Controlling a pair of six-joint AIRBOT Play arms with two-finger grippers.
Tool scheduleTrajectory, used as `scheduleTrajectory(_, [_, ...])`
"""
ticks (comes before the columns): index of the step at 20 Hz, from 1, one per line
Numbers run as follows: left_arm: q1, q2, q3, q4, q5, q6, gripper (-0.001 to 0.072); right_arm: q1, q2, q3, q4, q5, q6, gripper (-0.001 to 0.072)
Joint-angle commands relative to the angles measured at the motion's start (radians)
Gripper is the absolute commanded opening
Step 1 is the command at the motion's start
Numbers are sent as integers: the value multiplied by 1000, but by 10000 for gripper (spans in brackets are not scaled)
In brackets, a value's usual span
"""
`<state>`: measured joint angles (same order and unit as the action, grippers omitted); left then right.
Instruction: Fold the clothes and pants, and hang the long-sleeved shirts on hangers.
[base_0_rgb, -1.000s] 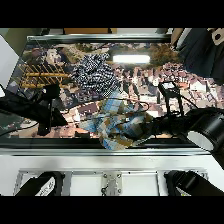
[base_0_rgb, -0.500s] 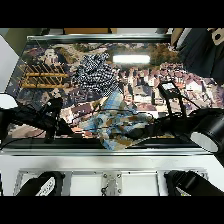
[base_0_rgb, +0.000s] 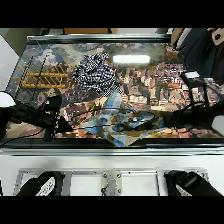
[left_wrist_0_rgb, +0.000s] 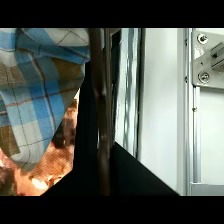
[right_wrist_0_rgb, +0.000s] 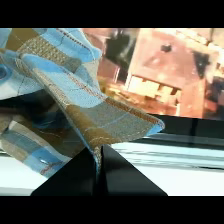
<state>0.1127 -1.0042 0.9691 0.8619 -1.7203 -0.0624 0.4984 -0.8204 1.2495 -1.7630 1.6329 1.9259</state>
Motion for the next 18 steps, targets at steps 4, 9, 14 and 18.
scheduleTrajectory(4, [-110, -77, -44, -3, 77, -41, 12, -43, -34, 101, 26, 22, -56, 13])
scheduleTrajectory(9, [-179, -169, -43, -193, 288, -100, 12, -43, -34, 101, 32, 35, -57, 14])
scheduleTrajectory(14, [-206, -224, -43, -199, 348, -151, 11, -43, -34, 102, 32, 29, -56, 13])
scheduleTrajectory(18, [-300, -274, -43, -203, 369, -151, 11, -40, -37, 102, 32, -38, -55, 13])
